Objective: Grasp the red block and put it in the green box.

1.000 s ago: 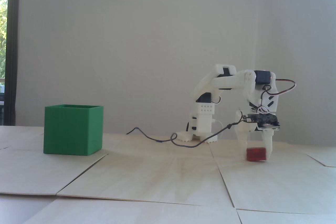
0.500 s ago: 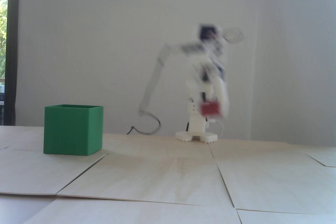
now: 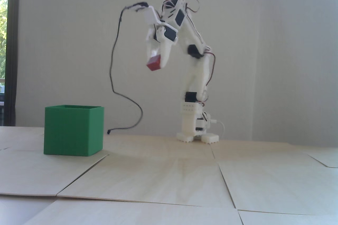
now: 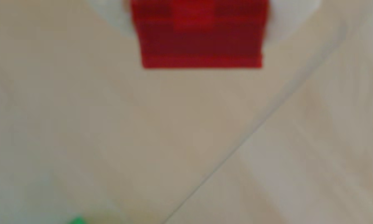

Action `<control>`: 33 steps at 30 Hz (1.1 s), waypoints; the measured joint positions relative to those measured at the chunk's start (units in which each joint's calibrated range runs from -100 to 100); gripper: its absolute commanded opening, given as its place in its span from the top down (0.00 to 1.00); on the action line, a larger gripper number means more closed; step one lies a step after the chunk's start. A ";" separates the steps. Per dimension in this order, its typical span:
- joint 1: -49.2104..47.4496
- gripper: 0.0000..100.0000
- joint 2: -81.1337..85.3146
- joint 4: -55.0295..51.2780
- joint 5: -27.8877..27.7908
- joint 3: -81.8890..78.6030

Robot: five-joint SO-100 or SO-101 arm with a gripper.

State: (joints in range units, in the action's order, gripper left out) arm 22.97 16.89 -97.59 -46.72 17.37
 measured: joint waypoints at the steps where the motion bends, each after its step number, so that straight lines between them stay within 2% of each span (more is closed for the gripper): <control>1: 2.75 0.98 2.74 0.00 -1.18 -3.22; 6: 12.00 0.98 7.72 0.25 -5.55 -9.85; 10: 14.60 0.98 7.06 8.57 -6.32 -10.47; 15: 15.59 0.98 2.16 24.04 -2.72 -10.47; 26: 15.59 0.98 -12.20 70.38 6.11 -10.83; 33: 12.69 0.98 -13.78 77.04 6.68 -12.89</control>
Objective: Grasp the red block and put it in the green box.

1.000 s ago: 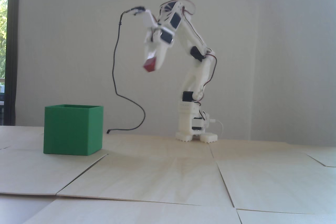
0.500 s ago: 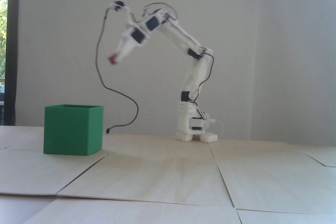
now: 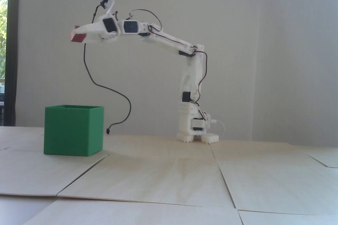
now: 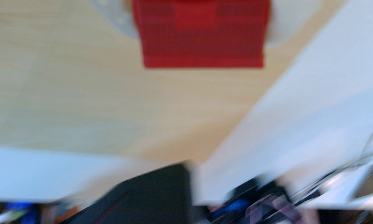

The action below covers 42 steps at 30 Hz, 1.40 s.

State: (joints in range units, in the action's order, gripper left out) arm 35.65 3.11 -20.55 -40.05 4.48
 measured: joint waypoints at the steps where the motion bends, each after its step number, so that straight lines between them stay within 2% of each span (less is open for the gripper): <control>1: -0.69 0.98 0.00 0.25 -0.10 -1.43; 7: -0.69 0.98 -0.91 1.00 -2.72 -6.45; 17: -0.76 0.98 -1.00 1.00 -3.13 -6.89; 26: -4.51 0.98 -1.00 1.08 -3.13 -6.89; 32: -5.43 0.96 -1.00 5.49 -3.13 -6.98; 34: -5.27 0.90 -1.00 6.16 -3.13 -6.98; 39: -5.27 0.60 -1.00 6.32 -3.13 -6.98; 42: -5.20 0.48 -1.00 6.41 -3.03 -6.98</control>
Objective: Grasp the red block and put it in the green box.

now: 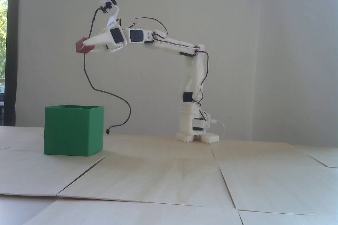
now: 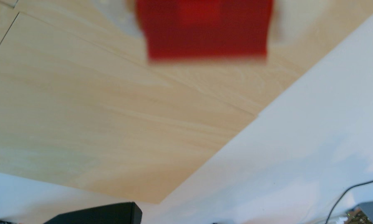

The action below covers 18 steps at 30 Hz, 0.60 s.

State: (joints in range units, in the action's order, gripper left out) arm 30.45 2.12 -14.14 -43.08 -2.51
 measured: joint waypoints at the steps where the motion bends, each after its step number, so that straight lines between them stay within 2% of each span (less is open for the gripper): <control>1: 0.00 0.48 0.00 0.00 0.05 0.00; 4: 0.00 0.58 0.00 0.00 -0.36 0.00; 6: 0.00 0.73 0.00 0.00 -0.87 0.00; 8: 0.00 0.94 0.00 0.00 -0.98 0.00; 9: 0.00 0.99 0.00 0.00 -0.98 0.00; 12: 0.00 0.95 0.00 -1.41 -0.98 0.00; 14: -0.08 0.98 0.00 -5.32 -0.98 0.00; 18: -1.91 0.98 0.91 -13.98 -0.98 0.00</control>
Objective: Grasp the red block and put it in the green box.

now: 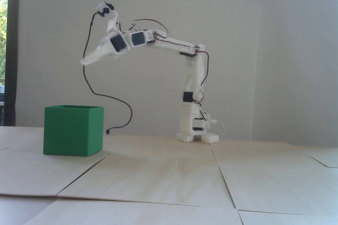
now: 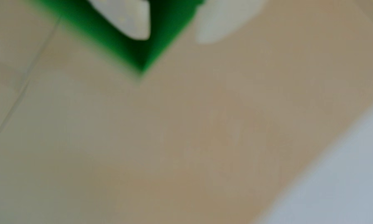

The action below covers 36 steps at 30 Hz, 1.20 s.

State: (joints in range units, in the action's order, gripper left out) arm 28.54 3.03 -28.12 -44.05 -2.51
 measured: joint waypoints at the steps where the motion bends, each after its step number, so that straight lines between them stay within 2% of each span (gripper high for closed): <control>1: -0.76 0.98 0.91 -4.08 0.00 0.00; 7: -7.64 0.98 13.03 -30.37 -0.05 -5.82; 9: -11.00 0.98 18.85 -33.69 -0.05 -11.55; 13: -16.35 0.98 33.62 -30.53 -0.21 -30.89; 19: -21.86 0.98 63.43 -15.31 -0.21 -67.77; 22: -25.68 0.98 79.04 -14.56 -0.26 -80.04; 26: -32.40 0.98 92.74 -18.30 -0.26 -83.71; 32: -41.65 0.97 94.48 -19.63 -0.05 -83.97; 36: -47.15 0.97 94.81 -21.05 -0.21 -89.53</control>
State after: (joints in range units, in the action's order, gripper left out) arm -18.61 97.84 -49.17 -44.26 -92.03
